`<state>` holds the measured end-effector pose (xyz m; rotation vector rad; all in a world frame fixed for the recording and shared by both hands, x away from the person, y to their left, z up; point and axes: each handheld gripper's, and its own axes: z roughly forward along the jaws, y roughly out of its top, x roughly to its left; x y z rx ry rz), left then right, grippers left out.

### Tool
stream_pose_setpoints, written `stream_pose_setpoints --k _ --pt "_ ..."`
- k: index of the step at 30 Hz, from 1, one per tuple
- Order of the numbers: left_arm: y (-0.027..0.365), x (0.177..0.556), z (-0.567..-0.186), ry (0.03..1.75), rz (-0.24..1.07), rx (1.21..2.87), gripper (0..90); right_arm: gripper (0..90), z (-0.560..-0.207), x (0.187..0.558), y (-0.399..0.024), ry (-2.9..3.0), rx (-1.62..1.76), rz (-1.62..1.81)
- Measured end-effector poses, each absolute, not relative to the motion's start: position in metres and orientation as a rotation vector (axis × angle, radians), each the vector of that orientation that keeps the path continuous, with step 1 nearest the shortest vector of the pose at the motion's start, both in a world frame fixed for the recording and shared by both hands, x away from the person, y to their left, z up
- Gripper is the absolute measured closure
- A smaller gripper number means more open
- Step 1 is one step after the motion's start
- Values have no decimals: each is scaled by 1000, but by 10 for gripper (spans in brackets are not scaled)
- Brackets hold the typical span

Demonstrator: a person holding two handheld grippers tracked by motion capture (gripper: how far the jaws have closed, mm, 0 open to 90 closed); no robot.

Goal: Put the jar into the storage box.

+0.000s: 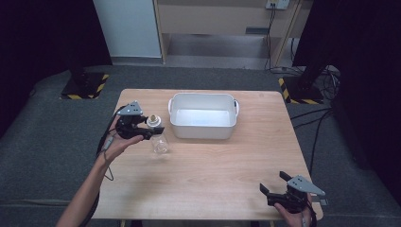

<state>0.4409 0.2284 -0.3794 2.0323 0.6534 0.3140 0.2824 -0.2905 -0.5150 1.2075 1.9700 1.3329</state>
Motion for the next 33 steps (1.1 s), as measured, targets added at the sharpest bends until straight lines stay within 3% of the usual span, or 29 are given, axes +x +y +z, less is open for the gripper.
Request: stream_pose_setpoints --k 33 --pt "145 480 -332 580 303 2043 428 39 -515 282 -292 1969 1205 1344"
